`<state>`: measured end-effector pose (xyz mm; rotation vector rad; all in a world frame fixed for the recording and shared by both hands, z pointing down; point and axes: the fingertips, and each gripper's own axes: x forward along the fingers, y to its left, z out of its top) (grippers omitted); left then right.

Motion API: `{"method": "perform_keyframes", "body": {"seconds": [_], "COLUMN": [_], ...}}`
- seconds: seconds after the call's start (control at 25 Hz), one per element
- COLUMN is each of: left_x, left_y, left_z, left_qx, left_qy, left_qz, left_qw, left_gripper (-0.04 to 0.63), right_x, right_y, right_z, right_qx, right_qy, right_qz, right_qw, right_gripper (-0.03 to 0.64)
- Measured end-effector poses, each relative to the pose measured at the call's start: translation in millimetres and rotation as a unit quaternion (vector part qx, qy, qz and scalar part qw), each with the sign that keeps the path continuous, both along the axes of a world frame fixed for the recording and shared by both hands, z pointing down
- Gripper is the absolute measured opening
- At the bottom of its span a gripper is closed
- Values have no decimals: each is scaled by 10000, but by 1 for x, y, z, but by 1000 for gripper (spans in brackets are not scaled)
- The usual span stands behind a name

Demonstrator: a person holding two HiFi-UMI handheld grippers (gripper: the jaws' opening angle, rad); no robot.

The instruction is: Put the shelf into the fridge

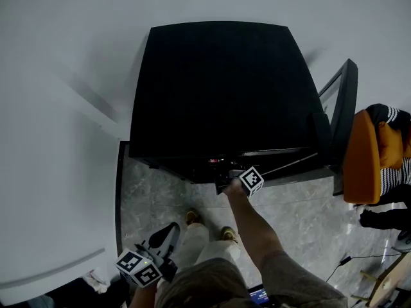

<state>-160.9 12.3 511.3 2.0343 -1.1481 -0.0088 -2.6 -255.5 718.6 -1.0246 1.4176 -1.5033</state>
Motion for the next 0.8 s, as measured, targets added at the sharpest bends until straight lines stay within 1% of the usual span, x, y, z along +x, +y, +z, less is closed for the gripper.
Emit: {"method": "perform_keyframes", "body": {"seconds": [0.44, 0.8], "left_x": [-2, -1], "left_y": [3, 4], "left_z": [4, 8], "left_qx": [-65, -114], "left_qy": [14, 0], "left_qz": [7, -13], "left_qw": [10000, 9999], "left_gripper": [-2, -2], "right_x": [-1, -3], "right_y": [-21, -39], "right_z": [2, 0], "right_qx": [-39, 20], "right_qy": [47, -20], "right_qz": [109, 162], "right_qw": [9999, 9999], "right_gripper": [27, 26]}}
